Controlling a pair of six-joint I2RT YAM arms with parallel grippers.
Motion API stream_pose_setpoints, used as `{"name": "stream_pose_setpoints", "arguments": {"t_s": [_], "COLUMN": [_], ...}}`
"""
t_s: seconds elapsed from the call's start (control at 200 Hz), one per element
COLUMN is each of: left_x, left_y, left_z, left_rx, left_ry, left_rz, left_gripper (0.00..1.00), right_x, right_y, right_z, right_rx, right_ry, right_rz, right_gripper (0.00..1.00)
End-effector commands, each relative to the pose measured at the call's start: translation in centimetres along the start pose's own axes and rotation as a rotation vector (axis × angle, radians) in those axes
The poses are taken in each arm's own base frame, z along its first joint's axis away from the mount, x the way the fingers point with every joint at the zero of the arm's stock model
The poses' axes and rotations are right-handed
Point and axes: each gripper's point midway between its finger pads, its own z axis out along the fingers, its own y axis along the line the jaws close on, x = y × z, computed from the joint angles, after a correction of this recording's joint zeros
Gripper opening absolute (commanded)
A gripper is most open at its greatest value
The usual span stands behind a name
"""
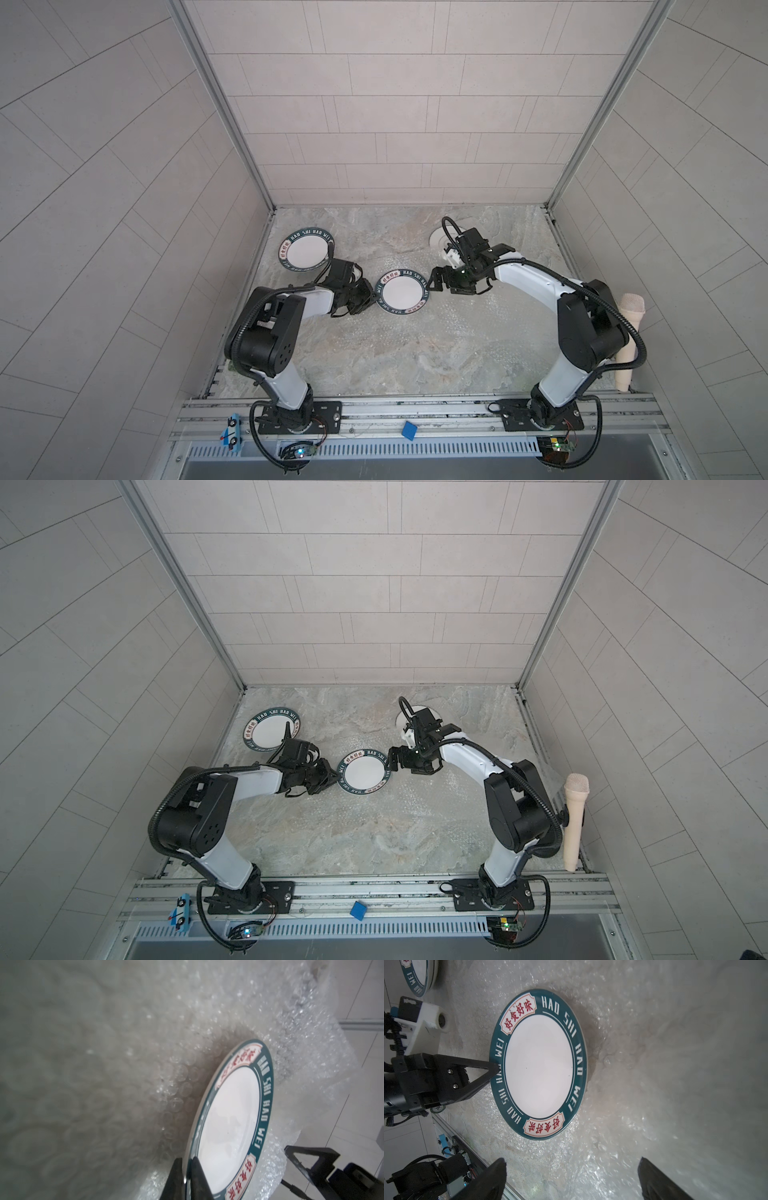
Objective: Unpack dinner plates from bubble wrap
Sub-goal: Pick up the plate from the bubble wrap, then place the plate on the plate.
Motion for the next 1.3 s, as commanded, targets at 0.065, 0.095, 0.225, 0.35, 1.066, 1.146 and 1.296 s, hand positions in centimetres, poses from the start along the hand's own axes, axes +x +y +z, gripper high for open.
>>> {"name": "stream_pose_setpoints", "arguments": {"t_s": [0.065,0.095,0.225,0.35,1.066,1.146,1.296], "left_x": [-0.4,-0.4,-0.4,-0.9,-22.1,-22.9,-23.7], "left_y": [-2.2,-2.7,-4.9,-5.9,3.5,4.7,6.8], "left_z": [-1.3,-1.7,-4.8,-9.0,-22.3,-22.0,-21.1], "left_rx": [0.047,0.064,0.088,0.100,0.076,0.072,0.054], "left_ry": [-0.025,-0.032,-0.070,-0.145,-0.794,-0.798,-0.781], "left_rz": [-0.019,-0.018,-0.004,-0.012,-0.358,-0.380,-0.420], "left_gripper": [0.00,0.00,0.00,0.00,0.00,0.00,0.00], "right_x": [-0.1,-0.2,-1.2,-1.8,1.7,2.1,2.4], "right_y": [0.3,0.5,0.7,0.3,1.0,1.0,1.1], "right_z": [-0.4,-0.7,-1.8,-2.0,-3.8,-4.0,-4.5], "right_rx": [-0.004,-0.003,0.000,0.001,-0.083,-0.087,-0.089], "right_ry": [-0.007,-0.011,-0.044,-0.052,-0.089,-0.093,-0.101], "right_rz": [-0.014,-0.019,-0.031,-0.013,-0.037,-0.039,-0.044], "right_gripper": [1.00,1.00,1.00,1.00,1.00,1.00,1.00]}}
